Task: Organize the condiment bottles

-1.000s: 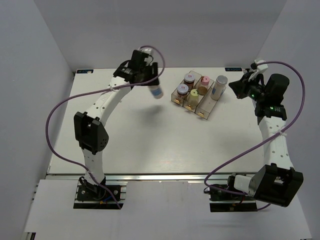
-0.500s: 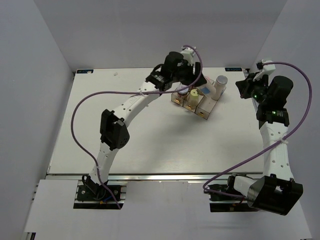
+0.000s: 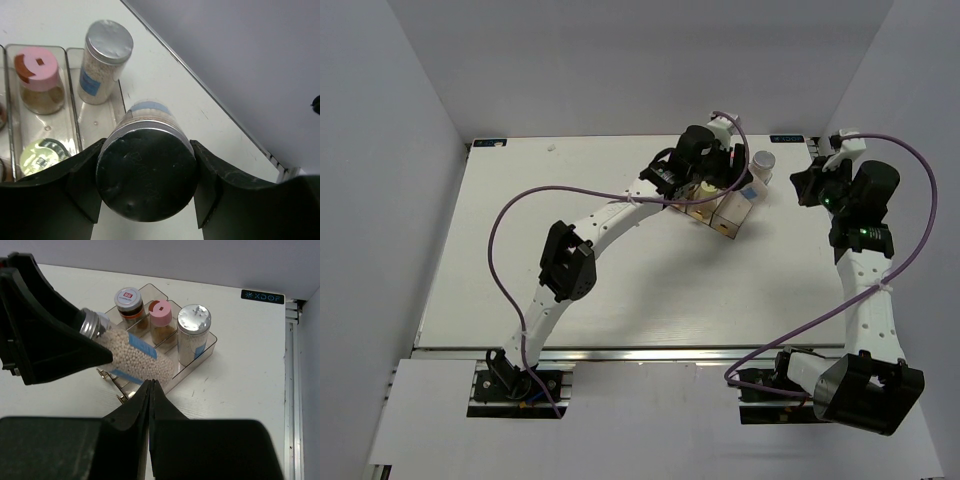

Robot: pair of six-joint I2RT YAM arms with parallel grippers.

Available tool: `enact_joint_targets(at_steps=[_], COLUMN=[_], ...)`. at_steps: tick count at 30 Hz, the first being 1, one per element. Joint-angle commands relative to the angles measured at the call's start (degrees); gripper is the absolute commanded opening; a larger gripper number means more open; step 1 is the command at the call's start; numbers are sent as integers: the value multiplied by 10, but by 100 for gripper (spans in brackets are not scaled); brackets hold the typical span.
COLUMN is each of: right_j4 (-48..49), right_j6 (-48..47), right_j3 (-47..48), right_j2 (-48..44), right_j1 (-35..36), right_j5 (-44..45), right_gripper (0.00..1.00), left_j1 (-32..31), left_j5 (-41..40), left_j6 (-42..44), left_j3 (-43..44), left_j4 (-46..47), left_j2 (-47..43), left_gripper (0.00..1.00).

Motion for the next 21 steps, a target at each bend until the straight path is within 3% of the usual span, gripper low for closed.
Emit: enact_joint_targets(at_steps=[1,21], right_j4=[18,15], right_j6=[-4,-4], right_j3=[-5,-25], right_j2=[1,7], right_j1=[-2,-2], right_j5=[-5,-1], right_gripper=[0,0], left_j1=[-3,-5], left_j5=[-52,-71], left_j6=[28,70], left_j3=[33,25], left_j4=[44,-20], left_j2=[-8,29], left_gripper=[0,0])
